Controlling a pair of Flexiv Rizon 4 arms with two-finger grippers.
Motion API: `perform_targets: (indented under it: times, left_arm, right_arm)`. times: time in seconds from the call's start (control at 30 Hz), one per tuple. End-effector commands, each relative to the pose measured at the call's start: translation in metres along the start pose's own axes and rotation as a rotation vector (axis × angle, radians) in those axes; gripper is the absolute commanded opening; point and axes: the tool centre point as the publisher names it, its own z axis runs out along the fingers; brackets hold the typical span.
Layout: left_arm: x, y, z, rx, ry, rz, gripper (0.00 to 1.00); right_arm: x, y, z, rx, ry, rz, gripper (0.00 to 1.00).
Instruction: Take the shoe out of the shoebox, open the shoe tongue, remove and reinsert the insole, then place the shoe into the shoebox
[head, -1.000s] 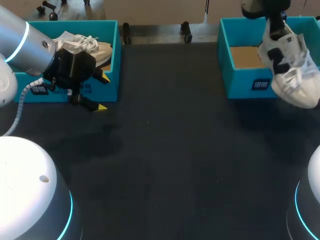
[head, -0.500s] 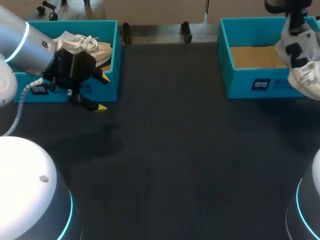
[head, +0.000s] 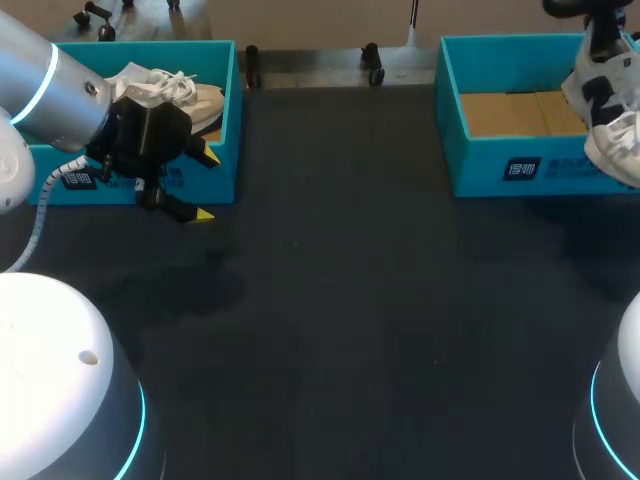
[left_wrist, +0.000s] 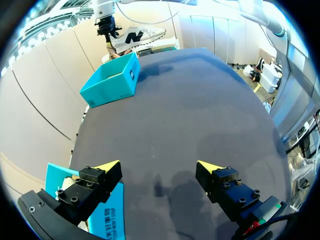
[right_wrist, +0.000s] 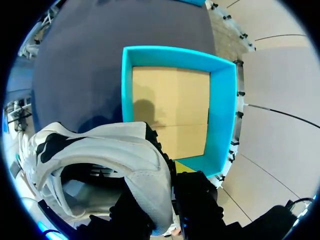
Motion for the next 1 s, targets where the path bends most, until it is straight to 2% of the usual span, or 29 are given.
perform_targets:
  times: [0.03,0.37,0.53,0.67,0.83,1.0]
  left_arm:
    - [0.001,0.0,-0.001,-0.003,-0.001,0.001,1.0]
    - [0.001,0.0,-0.001,-0.003,-0.001,0.001,1.0]
    - [0.001,0.0,-0.001,-0.003,-0.001,0.001,1.0]
    - [0.001,0.0,-0.001,-0.003,-0.001,0.001,1.0]
    - [0.001,0.0,-0.001,-0.003,-0.001,0.001,1.0]
    - [0.001,0.0,-0.001,-0.003,-0.001,0.001,1.0]
  right_arm:
    - [-0.001,-0.001,-0.001,-0.001,0.002,-0.002,0.0]
    - [-0.001,-0.001,-0.001,-0.001,0.002,-0.002,0.0]
    - [-0.01,-0.011,0.006,-0.017,-0.03,-0.028,0.0]
    - [-0.015,-0.02,0.017,-0.022,0.001,-0.066,0.0]
    - [-0.018,-0.036,0.025,-0.037,0.019,-0.051,0.0]
    - [-0.02,-0.056,0.033,0.005,0.035,0.026,0.0]
